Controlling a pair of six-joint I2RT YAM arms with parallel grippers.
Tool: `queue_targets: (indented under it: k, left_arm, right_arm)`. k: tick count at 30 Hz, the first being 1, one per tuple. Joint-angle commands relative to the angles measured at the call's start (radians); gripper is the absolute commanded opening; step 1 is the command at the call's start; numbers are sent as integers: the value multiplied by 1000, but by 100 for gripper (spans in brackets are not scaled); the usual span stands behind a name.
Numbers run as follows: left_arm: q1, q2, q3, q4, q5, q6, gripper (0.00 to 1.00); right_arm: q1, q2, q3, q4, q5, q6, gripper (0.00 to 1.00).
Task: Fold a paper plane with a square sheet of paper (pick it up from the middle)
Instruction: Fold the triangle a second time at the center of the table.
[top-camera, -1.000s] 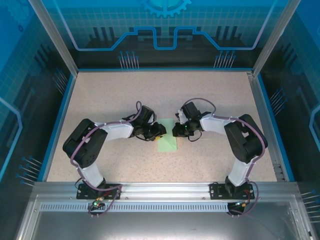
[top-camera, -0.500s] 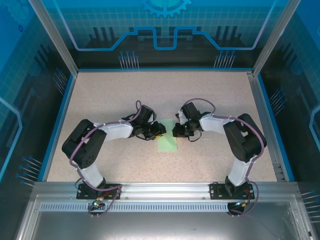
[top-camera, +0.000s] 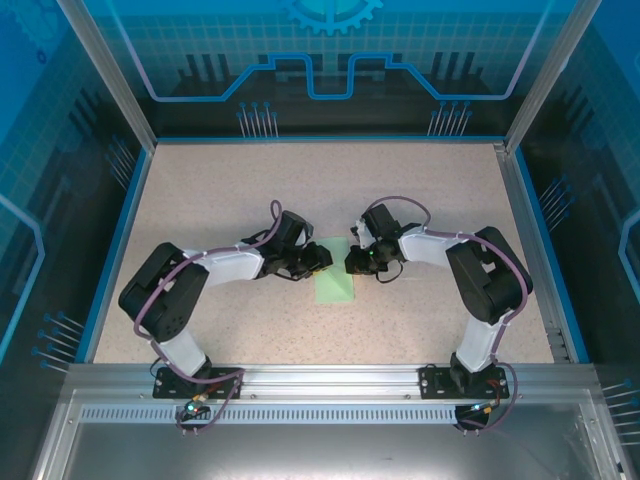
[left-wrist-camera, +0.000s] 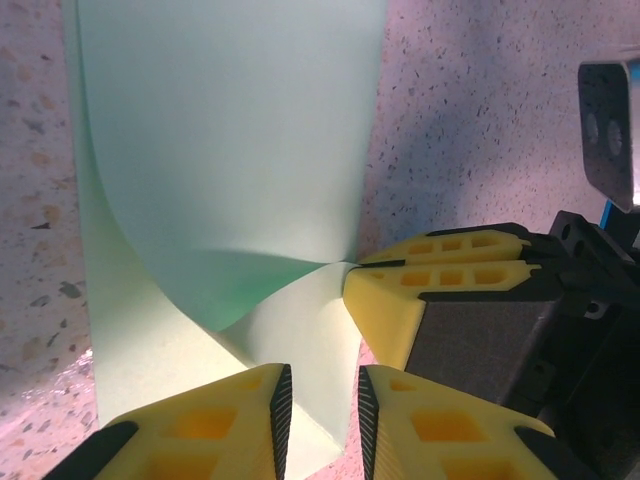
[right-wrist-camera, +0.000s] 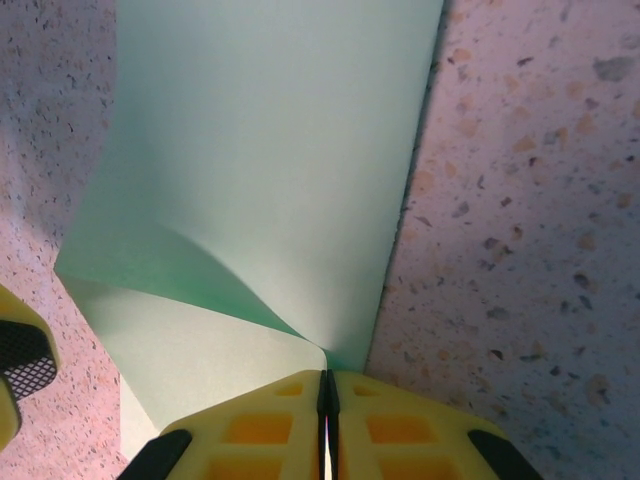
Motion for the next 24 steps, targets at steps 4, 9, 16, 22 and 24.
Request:
queue_targets:
  k: [4, 9, 16, 22, 24]
  left_arm:
    - [-7, 52, 25, 18, 23, 38, 27]
    - [-7, 69, 31, 5, 18, 45, 26]
    - [-7, 82, 40, -10, 11, 52, 26]
    - [-8, 93, 46, -32, 8, 53, 26]
    - [-7, 98, 50, -39, 9, 54, 26]
  right_arm:
    - [-12, 24, 23, -21, 19, 3, 11]
    - [-13, 30, 26, -24, 18, 3, 11]
    - [-13, 34, 27, -27, 21, 2, 11]
    - [-14, 37, 27, -28, 15, 1, 11]
    - [-12, 38, 28, -28, 13, 1, 11]
